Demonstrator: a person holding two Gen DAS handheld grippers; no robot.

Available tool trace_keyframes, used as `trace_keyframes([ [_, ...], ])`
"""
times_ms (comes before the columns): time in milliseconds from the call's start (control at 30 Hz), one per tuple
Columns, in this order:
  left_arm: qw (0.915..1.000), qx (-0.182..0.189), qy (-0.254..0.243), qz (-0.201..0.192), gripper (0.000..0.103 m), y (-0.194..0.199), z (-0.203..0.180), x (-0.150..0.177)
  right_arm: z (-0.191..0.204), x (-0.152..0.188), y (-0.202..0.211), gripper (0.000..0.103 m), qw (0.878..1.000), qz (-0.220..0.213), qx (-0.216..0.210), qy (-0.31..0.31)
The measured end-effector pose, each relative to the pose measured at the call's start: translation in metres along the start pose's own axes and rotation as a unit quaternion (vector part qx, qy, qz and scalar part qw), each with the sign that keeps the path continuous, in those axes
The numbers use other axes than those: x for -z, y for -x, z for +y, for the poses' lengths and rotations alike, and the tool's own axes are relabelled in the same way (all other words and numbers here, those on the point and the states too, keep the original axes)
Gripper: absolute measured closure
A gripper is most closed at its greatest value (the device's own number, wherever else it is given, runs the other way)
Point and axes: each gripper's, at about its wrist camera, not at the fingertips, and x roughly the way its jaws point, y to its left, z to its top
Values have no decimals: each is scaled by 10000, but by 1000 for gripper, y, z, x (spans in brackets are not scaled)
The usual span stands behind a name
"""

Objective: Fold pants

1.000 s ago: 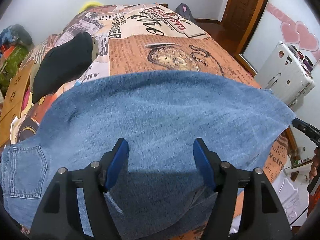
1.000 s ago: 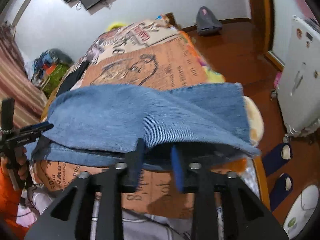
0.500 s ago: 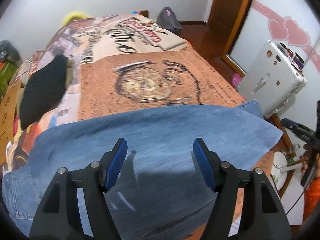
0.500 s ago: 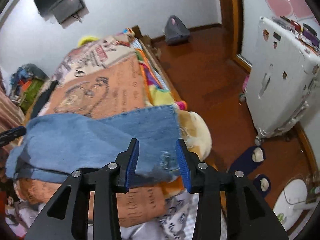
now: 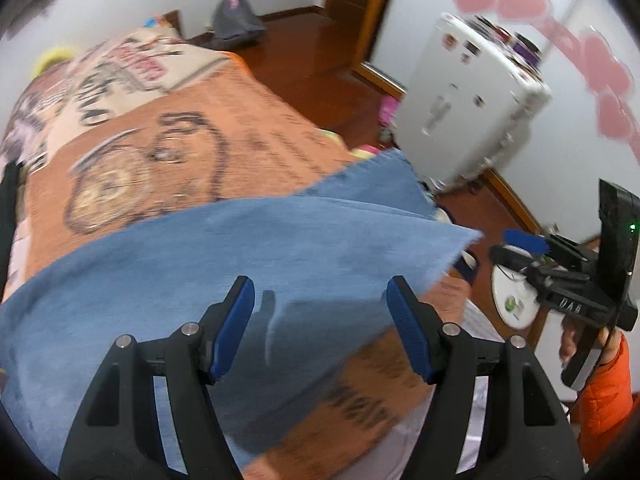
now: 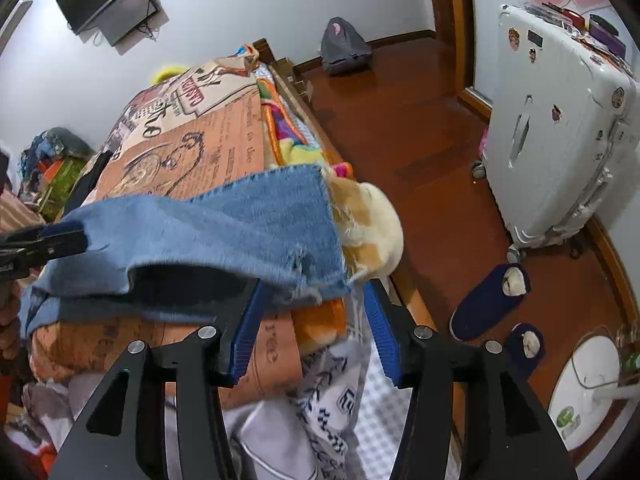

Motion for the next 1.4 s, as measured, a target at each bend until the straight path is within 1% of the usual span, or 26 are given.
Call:
trace_keyframes([
  [67,9999,62,-103,87,35,-11,-17,1,3,4,-4,50,10000,62,-54,50],
  [133,9996,3,-216,155,35,-21,-30,6,6,9,-11,49,9997,164,-93,120],
  [200,9990,-201,-353,172,34,-33,-40,11,6,12,-19,49,9995,259,-168,97],
  [300,9963,-693,-501,125,34,-47,-48,16,4,15,-28,49,9989,338,-325,-24],
  [400,9933,-976,-598,-128,34,-52,-51,17,6,15,-36,49,9984,359,-425,-20],
  [433,9934,-967,-595,-174,37,-52,-48,16,8,14,-40,49,9984,372,-437,8],
  [467,9939,-916,-564,-237,46,-52,-47,15,10,13,-43,49,9982,395,-451,31],
  [500,9946,-838,-526,-307,51,-50,-46,13,11,11,-47,49,9980,419,-473,53],
  [567,9955,-710,-500,-389,80,-46,-44,8,15,8,-54,49,9977,439,-507,80],
  [633,9962,-533,-540,-418,93,-41,-44,3,17,3,-59,49,9979,400,-503,92],
  [667,9962,-501,-569,-432,95,-39,-44,2,18,0,-61,49,9980,370,-496,104],
  [767,9955,-429,-693,-493,98,-32,-45,-1,22,-8,-67,49,9988,278,-331,239],
  [900,9963,-219,-645,-532,98,-21,-45,-1,24,-25,-66,49,9989,-39,-41,459],
  [967,9969,-89,-569,-539,98,-16,-44,-2,21,-36,-60,49,9986,-285,64,440],
  [1033,9970,-56,-538,-560,98,-14,-44,-2,18,-49,-52,49,9976,-604,131,324],
  [1167,9975,-6,-487,-512,98,-19,-45,-2,11,-64,-42,49,9937,-1057,288,227],
  [1200,9980,15,-449,-442,98,-24,-44,-2,11,-66,-43,49,9932,-1081,357,242],
  [1267,9989,54,-369,-266,98,-37,-43,-1,8,-69,-50,49,9931,-982,545,347],
  [1400,9996,163,-161,160,98,-66,-40,3,-8,-63,-68,49,9932,-545,940,408],
])
